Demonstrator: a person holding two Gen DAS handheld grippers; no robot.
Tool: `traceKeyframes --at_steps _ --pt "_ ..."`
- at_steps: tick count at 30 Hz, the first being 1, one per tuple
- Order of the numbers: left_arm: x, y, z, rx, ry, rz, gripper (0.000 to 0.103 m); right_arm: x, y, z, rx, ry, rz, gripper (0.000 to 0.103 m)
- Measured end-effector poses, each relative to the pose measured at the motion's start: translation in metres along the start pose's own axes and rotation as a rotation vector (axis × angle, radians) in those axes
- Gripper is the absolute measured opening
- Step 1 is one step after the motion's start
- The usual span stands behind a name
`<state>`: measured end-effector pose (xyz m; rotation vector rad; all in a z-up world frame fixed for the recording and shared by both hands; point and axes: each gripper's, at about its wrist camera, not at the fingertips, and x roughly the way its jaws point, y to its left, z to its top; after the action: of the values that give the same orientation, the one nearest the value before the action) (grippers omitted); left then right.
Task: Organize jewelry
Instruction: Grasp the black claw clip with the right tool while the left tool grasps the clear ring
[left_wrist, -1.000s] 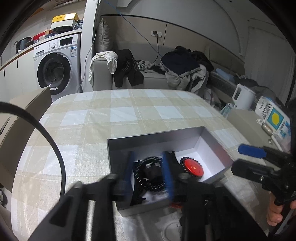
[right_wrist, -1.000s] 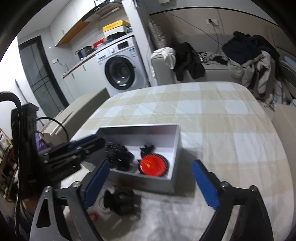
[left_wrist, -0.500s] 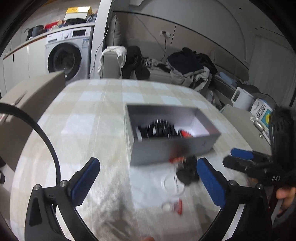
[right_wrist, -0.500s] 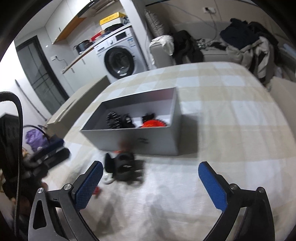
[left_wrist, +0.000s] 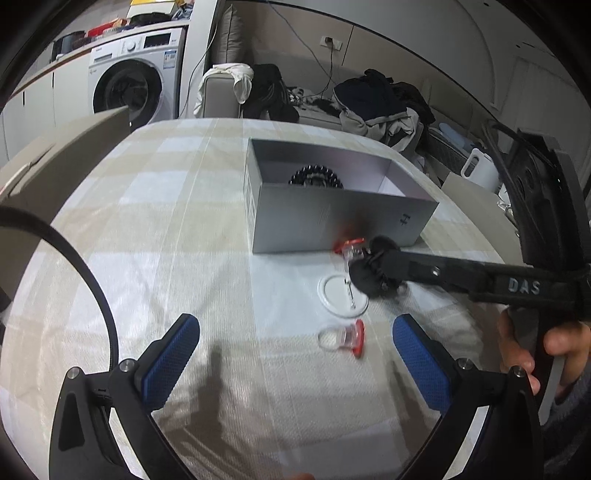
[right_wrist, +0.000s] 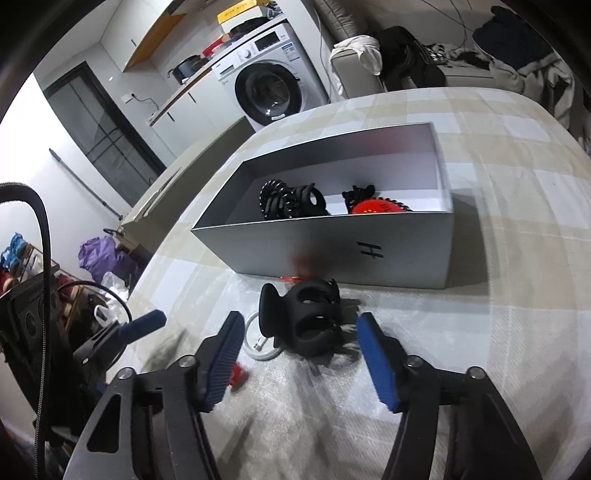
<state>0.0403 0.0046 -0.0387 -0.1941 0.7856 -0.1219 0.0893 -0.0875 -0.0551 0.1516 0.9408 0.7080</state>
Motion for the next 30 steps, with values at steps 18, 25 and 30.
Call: traceKeyframes --at_steps 18,25,30 --pt "0.011 -0.021 -0.008 0.141 0.098 -0.007 0.072 -0.038 -0.011 -0.013 0.026 -0.090 0.014 0.044" --pt "0.013 -0.024 -0.008 0.157 0.106 -0.011 0.049 -0.053 -0.024 -0.021 0.061 -0.119 0.005 0.044" --pt "0.013 -0.027 -0.009 0.176 0.109 -0.024 0.023 -0.055 -0.024 -0.023 0.068 -0.125 0.004 0.044"
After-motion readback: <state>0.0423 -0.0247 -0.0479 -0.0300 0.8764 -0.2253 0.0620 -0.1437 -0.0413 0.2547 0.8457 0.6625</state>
